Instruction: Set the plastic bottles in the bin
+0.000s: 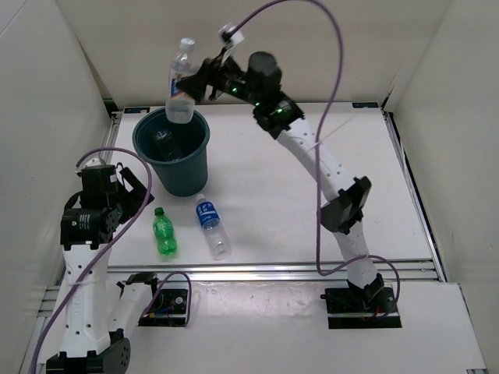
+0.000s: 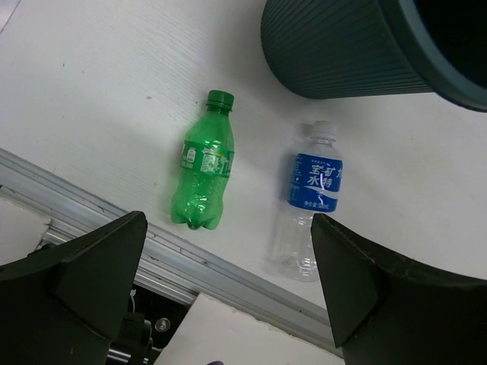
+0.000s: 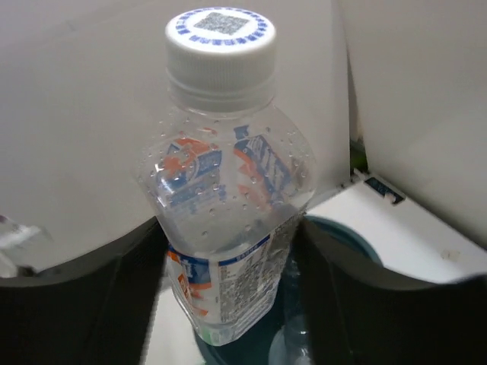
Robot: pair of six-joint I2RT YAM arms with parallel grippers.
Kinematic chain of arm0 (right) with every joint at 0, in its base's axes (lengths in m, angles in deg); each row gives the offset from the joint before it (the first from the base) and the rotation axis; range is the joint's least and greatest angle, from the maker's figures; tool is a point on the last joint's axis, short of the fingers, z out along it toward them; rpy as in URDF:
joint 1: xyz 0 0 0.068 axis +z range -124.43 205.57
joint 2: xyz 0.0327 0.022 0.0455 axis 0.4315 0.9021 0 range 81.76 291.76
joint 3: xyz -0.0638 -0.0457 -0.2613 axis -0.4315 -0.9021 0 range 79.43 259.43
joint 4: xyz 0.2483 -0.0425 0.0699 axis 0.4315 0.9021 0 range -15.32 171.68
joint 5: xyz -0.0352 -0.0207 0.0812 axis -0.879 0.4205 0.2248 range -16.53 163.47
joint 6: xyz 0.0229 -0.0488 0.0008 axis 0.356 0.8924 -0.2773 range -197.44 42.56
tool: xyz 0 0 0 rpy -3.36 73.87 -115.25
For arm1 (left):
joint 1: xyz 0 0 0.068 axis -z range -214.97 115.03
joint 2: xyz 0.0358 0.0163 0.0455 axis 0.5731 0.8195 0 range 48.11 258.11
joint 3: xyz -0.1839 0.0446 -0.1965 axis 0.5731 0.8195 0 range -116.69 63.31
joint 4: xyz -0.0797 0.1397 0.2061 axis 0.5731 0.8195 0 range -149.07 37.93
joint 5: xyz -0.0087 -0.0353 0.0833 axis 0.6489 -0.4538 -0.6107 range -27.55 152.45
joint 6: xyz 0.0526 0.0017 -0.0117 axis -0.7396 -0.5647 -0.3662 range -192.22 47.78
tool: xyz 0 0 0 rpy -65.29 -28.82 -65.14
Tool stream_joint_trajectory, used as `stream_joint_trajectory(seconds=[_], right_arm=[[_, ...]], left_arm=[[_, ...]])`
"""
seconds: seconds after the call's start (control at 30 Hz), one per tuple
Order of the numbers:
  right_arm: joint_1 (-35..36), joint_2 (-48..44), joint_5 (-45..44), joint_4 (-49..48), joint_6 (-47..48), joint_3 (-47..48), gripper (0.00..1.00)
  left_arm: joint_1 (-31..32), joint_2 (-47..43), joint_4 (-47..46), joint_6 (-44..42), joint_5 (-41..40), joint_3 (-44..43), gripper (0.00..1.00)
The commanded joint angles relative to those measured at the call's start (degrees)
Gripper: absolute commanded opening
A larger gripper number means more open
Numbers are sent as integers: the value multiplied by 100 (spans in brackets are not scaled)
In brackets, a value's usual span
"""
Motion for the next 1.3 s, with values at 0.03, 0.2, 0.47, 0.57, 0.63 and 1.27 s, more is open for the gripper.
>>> stream_joint_trajectory(seconds=[0.03,0.2,0.47,0.57,0.63,1.27], right_arm=[[43,564,-331,-192,1199,-105,93],[96,91,-488,484,1454,-588,100],[-246,-2071,-1501,1214,673,-3118,100],[-483,-2564,-1447,1782,295,-3908,100],[-580,-2846,-1447,2074,128,-4192,100],[-1125,-3295,-946,3033,444,-4378,100]], left_arm=[[20,207,-71,-267,226,-372,100],[20,331,-264,-267,279,-425,100],[20,-222,-756,93,112,295,100],[20,-564,-950,548,428,1033,100],[20,-618,-950,779,691,1523,100],[327,1069,-1907,392,448,2467,100]])
